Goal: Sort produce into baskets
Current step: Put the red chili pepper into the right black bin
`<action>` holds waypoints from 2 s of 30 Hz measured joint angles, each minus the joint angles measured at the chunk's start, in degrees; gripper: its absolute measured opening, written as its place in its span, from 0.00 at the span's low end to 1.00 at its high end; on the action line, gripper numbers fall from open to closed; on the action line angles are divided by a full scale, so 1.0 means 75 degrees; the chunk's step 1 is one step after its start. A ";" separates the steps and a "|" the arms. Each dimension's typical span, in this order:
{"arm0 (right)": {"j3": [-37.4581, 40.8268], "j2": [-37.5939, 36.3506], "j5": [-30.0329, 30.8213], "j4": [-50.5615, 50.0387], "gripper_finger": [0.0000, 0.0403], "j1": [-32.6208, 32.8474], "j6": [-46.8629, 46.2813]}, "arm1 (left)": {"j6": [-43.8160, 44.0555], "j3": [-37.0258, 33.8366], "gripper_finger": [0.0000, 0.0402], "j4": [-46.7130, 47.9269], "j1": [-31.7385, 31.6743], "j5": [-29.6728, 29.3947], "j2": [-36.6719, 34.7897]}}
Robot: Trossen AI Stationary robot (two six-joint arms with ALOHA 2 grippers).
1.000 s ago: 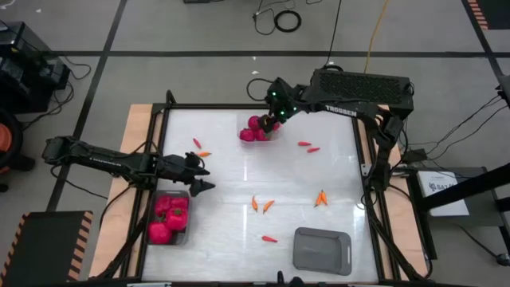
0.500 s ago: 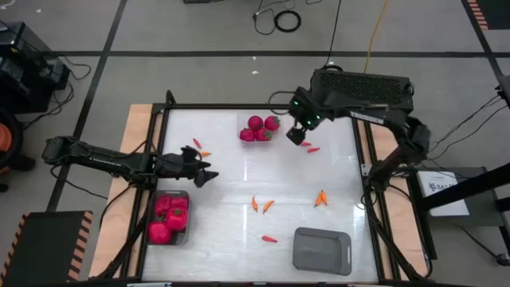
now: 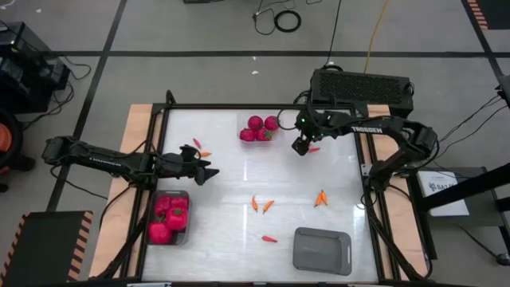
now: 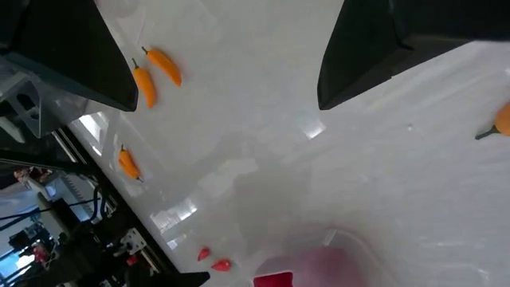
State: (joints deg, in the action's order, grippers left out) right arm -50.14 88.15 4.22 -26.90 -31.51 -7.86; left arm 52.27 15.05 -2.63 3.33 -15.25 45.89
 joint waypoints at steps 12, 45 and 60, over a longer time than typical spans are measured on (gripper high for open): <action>0.1008 0.0004 0.0025 0.1169 0.71 -0.0006 -0.0053 | 0.0023 0.0000 0.97 0.0006 0.0000 -0.0003 0.0000; -0.0360 -0.0475 -0.1359 -0.0871 0.01 0.0590 -0.1087 | -0.0248 -0.0009 0.97 0.0532 0.0009 0.0016 0.0002; -0.2985 -0.0870 -0.2140 -0.3097 0.01 0.4558 -0.3993 | -0.2313 -0.0012 0.97 0.0772 0.0009 -0.0009 0.0105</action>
State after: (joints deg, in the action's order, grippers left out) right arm -72.53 81.62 -11.83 -50.13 2.68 -37.81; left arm 34.93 14.96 3.16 3.40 -15.31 46.68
